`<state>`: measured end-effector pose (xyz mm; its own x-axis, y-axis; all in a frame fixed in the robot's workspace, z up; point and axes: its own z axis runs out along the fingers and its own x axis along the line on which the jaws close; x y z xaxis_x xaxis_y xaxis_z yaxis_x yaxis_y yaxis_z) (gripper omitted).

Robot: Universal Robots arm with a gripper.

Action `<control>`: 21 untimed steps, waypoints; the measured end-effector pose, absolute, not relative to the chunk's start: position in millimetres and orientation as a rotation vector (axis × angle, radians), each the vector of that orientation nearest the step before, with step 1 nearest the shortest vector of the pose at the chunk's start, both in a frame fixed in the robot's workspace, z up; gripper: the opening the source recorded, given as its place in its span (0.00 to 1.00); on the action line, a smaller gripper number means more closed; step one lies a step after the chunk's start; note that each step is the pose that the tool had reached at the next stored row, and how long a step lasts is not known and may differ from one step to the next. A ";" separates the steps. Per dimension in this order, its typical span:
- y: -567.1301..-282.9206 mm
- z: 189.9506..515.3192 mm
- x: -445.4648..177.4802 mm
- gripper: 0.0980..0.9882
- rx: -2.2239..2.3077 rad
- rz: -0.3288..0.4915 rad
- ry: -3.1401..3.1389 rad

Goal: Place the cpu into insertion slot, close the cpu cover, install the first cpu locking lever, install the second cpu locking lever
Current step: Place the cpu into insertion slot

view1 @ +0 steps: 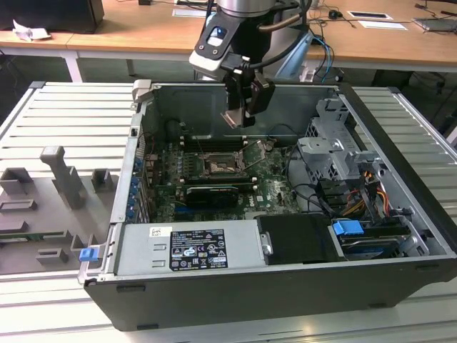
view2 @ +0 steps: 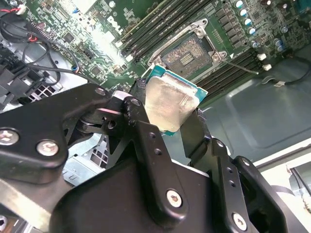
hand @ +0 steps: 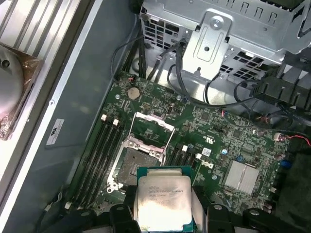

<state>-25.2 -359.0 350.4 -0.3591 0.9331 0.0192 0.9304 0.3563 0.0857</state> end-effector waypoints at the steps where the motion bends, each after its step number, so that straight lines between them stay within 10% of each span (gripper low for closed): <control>1: -359.0 350.2 -25.2 0.48 1.768 0.127 2.554; 21: -359.0 341.5 -25.2 0.48 1.833 0.125 2.505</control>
